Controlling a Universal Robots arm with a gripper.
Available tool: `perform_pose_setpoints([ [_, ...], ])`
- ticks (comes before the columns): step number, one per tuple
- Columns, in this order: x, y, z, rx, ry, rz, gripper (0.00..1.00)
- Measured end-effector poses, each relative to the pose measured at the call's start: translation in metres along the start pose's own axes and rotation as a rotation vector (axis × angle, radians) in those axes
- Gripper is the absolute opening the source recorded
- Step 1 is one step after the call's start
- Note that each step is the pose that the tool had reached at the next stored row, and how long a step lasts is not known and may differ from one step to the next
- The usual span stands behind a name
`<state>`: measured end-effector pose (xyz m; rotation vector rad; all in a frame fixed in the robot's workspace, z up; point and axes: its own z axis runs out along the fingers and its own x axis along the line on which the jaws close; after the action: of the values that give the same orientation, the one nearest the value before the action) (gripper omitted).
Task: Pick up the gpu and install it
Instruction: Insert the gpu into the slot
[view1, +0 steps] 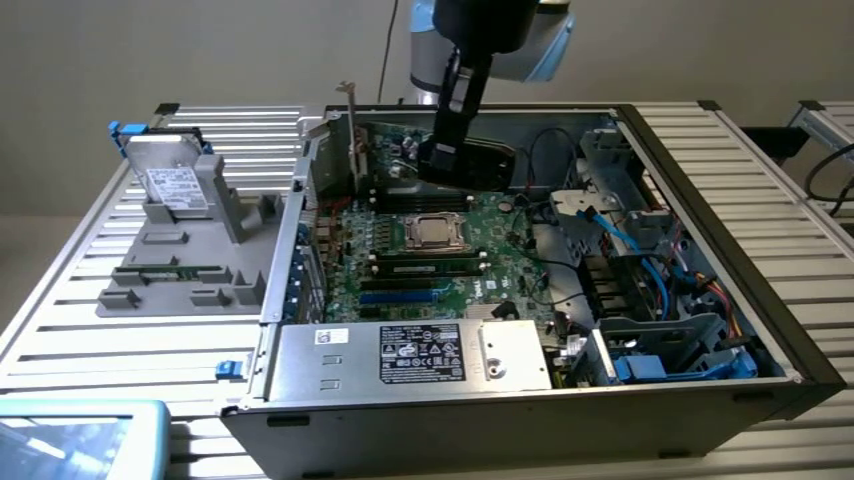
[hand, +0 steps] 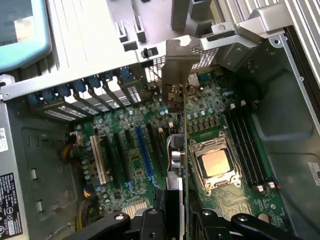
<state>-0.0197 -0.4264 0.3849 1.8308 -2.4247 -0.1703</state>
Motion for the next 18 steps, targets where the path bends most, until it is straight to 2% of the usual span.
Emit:
perform_pose_setpoints([
  [7,-0.0001,-0.0007,0.0045,0.0072,0.0178,-0.127,0.29],
  [12,-0.0001,-0.0008,0.0057,0.0087,0.0309,-0.216,0.29],
  [18,-0.0001,-0.0008,0.0057,0.0087,0.0316,-0.221,0.29],
])
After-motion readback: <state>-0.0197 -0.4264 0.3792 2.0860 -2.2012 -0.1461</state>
